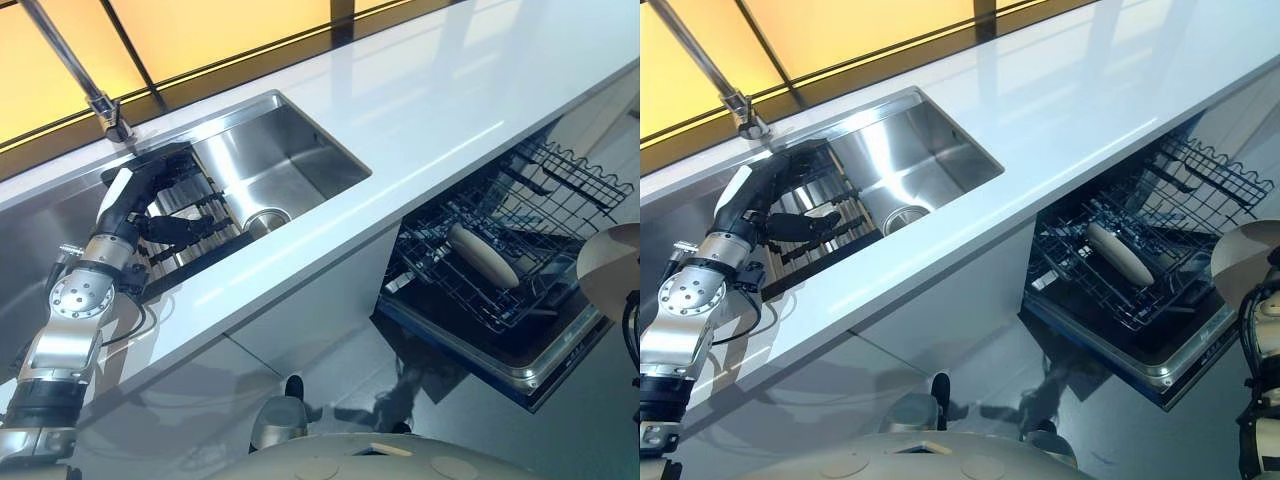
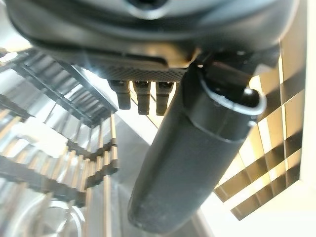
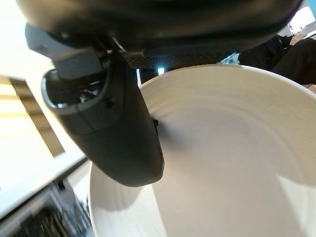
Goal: Pick up plates and place into dishwasher.
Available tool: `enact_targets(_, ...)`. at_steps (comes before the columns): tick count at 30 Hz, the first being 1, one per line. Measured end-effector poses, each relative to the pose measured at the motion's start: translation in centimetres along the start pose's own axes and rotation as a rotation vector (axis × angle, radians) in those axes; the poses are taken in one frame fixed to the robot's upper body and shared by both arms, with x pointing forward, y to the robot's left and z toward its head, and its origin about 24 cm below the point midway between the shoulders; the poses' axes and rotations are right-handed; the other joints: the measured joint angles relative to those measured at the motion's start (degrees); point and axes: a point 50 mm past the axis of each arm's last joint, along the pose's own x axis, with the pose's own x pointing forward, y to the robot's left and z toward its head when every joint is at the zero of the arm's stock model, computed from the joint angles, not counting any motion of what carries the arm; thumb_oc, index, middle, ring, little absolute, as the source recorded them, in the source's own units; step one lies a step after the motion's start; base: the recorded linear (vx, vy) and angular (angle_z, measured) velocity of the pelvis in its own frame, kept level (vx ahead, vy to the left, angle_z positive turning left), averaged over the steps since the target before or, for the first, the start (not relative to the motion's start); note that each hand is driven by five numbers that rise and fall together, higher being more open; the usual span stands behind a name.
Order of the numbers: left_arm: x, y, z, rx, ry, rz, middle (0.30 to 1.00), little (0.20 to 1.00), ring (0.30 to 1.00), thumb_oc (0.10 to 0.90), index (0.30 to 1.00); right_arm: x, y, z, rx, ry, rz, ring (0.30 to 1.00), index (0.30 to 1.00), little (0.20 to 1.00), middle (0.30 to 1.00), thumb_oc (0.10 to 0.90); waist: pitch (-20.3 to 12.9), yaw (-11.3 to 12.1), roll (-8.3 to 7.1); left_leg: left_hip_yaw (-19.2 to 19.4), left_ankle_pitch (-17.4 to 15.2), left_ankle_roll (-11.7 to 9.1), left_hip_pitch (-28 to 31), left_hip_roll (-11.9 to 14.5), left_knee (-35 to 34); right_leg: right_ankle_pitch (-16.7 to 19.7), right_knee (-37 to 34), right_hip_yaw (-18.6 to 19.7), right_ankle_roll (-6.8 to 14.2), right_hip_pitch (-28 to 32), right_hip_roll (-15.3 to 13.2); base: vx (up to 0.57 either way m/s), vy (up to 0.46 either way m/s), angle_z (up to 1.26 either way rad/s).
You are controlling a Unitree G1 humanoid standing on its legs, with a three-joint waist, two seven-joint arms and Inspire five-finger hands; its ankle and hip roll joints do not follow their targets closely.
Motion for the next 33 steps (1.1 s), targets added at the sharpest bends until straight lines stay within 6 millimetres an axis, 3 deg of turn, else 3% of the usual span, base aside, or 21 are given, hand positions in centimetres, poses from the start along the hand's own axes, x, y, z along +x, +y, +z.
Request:
enact_targets(4, 0.2, 0.0, 0.4, 0.021, -0.017, -0.014, 0.900, 0.900, 0.900, 0.800, 0.900, 0.4, -0.4, -0.2, -0.025, 0.054, -0.012, 0.300, 0.300, 0.200, 0.300, 0.100, 0.92, 1.68, -1.30, -1.79, -0.82, 0.67, -2.43, -2.33, 1.52, -0.04, 0.02, 0.70, 0.88, -0.90, -1.48, 0.12, 0.016, 0.17)
enact_targets(8, 0.9, 2.2, 2.3, 0.087, -0.090, 0.001, 0.900, 0.900, 0.900, 0.800, 0.900, 1.2, -0.8, -0.1, -0.027, 0.118, -0.055, 0.300, 0.300, 0.200, 0.300, 0.100, 2.78, 4.24, -3.98, -2.08, -1.13, 1.13, -8.26, -3.08, 3.53, 0.23, 0.21, 1.40, 1.30, -5.43, -1.87, 0.01, -0.062, 0.14)
enact_targets(11, 1.7, 3.8, 4.4, 0.135, -0.167, 0.019, 0.900, 0.900, 0.900, 0.800, 0.900, 1.8, -1.6, 1.2, 0.005, 0.135, -0.113, 0.300, 0.300, 0.200, 0.300, 0.100, 4.67, 5.70, -5.85, -2.68, -0.79, 2.26, -12.73, -3.87, 4.93, 0.63, 0.10, 1.35, 1.86, -8.65, -2.31, 0.02, -0.023, 0.16)
enact_targets(14, 2.7, 4.7, 6.3, 0.172, -0.230, 0.025, 0.900, 0.900, 0.900, 0.800, 0.900, 2.6, -2.6, 4.1, 0.053, 0.097, -0.156, 0.300, 0.300, 0.200, 0.300, 0.100, 7.24, 6.54, -5.80, -2.86, -1.29, 3.19, -15.38, -4.58, 6.46, 0.66, 0.05, 0.65, 2.24, -9.76, -2.71, 0.06, 0.057, 0.18)
enact_targets(19, 3.3, 4.9, 8.0, 0.186, -0.293, 0.041, 0.900, 0.900, 0.900, 0.800, 0.900, 3.0, -3.3, 7.8, 0.032, 0.005, -0.179, 0.300, 0.300, 0.200, 0.300, 0.100, 7.98, 8.00, -5.64, -2.51, -1.28, 3.50, -18.89, -4.80, 6.92, 0.66, 0.05, -0.08, 2.27, -12.84, -2.94, -0.02, 0.060, 0.06)
enact_targets(25, 3.3, 5.3, 8.6, 0.179, -0.327, 0.094, 0.900, 0.900, 0.900, 0.800, 0.900, 3.3, -4.3, 9.4, 0.002, -0.026, -0.214, 0.300, 0.300, 0.200, 0.300, 0.100, 9.09, 6.84, -5.63, -1.38, -1.51, 3.81, -21.11, -4.51, 7.61, 0.66, 0.07, -0.08, 2.27, -14.90, -2.83, -0.05, 0.023, -0.05)
enact_targets(33, 3.6, 5.6, 9.7, 0.169, -0.379, 0.141, 0.900, 0.900, 0.900, 0.800, 0.900, 3.1, -3.6, 10.0, -0.112, -0.133, -0.176, 0.300, 0.300, 0.200, 0.300, 0.100, 11.12, 5.48, -5.87, -1.00, -1.52, 3.85, -22.25, -4.48, 7.35, 0.75, 0.33, 0.38, 2.37, -16.59, -2.92, -0.04, 0.000, -0.03)
